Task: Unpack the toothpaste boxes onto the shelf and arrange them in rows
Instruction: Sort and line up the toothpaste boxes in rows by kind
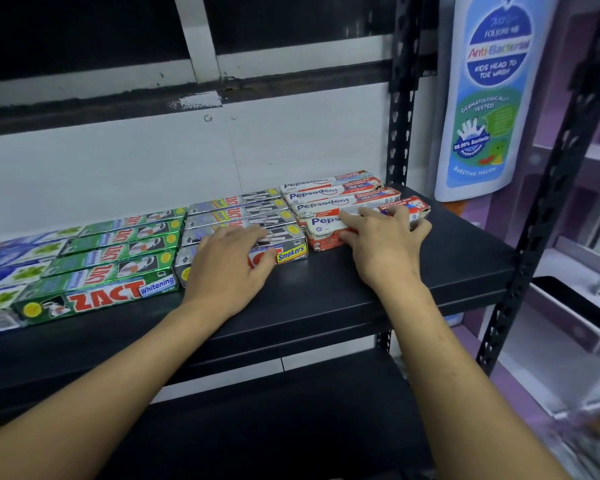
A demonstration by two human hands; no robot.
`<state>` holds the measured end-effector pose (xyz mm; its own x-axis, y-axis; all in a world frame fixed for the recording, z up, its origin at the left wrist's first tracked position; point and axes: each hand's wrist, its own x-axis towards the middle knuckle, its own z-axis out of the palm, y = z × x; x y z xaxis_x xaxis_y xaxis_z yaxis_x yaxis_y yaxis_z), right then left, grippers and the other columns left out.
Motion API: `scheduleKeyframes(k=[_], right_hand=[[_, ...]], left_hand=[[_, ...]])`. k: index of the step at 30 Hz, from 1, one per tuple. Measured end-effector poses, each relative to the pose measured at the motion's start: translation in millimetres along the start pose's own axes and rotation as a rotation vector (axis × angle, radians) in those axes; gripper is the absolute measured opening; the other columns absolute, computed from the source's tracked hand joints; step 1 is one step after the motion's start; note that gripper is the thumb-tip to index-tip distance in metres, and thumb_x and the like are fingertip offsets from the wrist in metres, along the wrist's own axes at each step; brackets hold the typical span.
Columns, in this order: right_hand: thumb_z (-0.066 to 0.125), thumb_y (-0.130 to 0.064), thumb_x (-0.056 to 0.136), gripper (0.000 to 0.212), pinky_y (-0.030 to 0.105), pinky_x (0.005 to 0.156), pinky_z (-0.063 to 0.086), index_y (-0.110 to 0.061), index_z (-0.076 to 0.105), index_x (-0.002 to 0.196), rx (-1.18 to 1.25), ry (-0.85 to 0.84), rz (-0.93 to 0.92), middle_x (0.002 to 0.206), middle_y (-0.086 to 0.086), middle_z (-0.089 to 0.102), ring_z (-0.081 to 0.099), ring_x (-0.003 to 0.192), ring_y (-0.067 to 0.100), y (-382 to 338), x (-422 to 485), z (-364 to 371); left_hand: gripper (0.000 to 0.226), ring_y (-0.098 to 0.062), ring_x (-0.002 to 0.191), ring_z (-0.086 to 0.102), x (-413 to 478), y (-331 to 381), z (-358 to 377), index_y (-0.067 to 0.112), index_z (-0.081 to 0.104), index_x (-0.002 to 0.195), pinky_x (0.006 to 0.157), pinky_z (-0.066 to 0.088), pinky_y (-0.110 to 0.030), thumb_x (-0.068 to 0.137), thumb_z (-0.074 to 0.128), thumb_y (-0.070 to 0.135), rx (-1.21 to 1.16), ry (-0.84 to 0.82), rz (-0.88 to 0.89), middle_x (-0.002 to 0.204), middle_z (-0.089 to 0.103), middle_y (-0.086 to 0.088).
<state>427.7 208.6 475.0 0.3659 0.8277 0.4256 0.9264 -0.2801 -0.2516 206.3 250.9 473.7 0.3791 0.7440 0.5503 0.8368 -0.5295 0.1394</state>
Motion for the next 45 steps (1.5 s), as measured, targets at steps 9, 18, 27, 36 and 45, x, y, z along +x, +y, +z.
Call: scheduleKeyframes(k=[9, 18, 27, 36, 45], right_hand=[[0.037, -0.047, 0.103, 0.034, 0.057, 0.104, 0.019, -0.047, 0.048, 0.135, -0.006, 0.002, -0.03, 0.145, -0.012, 0.048, 0.027, 0.133, 0.029, -1.0, -1.5, -2.9], [0.047, -0.049, 0.092, 0.047, 0.054, 0.109, 0.014, -0.043, 0.047, 0.139, 0.141, 0.016, 0.003, 0.157, -0.007, 0.032, 0.019, 0.142, 0.027, 2.6, 1.4, 2.6], [0.049, -0.028, 0.09, 0.052, 0.053, 0.117, 0.007, -0.038, 0.048, 0.141, 0.375, 0.025, 0.2, 0.163, -0.002, 0.017, 0.002, 0.151, 0.025, 9.2, 13.2, 5.2], [0.051, -0.022, 0.09, 0.046, 0.053, 0.12, 0.007, -0.033, 0.056, 0.135, 0.439, 0.06, 0.225, 0.162, 0.0, 0.019, 0.003, 0.151, 0.026, 10.5, 12.5, 2.4], [0.052, -0.021, 0.09, 0.042, 0.054, 0.12, 0.008, -0.033, 0.059, 0.131, 0.464, 0.061, 0.23, 0.161, -0.004, 0.024, 0.005, 0.151, 0.025, 11.1, 13.8, 3.4]], left_hand=[[0.037, -0.021, 0.12, 0.053, 0.5, -0.3, 1.5, 0.024, 0.064, 0.125, 0.103, 0.039, -0.041, 0.095, 0.055, 0.043, 0.01, 0.015, 0.004, 0.125, 0.066, 0.004], [0.039, -0.019, 0.108, 0.061, 13.0, 1.2, -4.4, 0.029, 0.069, 0.118, 0.1, 0.042, -0.04, 0.091, 0.049, 0.048, -0.057, 0.01, 0.049, 0.112, 0.072, 0.009], [0.032, -0.016, 0.113, 0.06, 106.8, 24.2, -1.3, 0.028, 0.071, 0.116, 0.101, 0.046, -0.04, 0.09, 0.065, 0.045, -0.174, -0.218, 0.119, 0.121, 0.07, 0.007], [0.048, -0.009, 0.096, 0.055, 138.2, 16.3, 19.3, 0.02, 0.069, 0.123, 0.082, 0.04, -0.023, 0.084, 0.073, 0.047, -0.148, -0.397, 0.124, 0.121, 0.067, 0.003], [0.044, -0.008, 0.099, 0.061, 144.3, 10.6, 23.5, 0.023, 0.072, 0.119, 0.083, 0.046, -0.024, 0.078, 0.081, 0.037, -0.344, -0.454, 0.04, 0.117, 0.071, 0.003]])
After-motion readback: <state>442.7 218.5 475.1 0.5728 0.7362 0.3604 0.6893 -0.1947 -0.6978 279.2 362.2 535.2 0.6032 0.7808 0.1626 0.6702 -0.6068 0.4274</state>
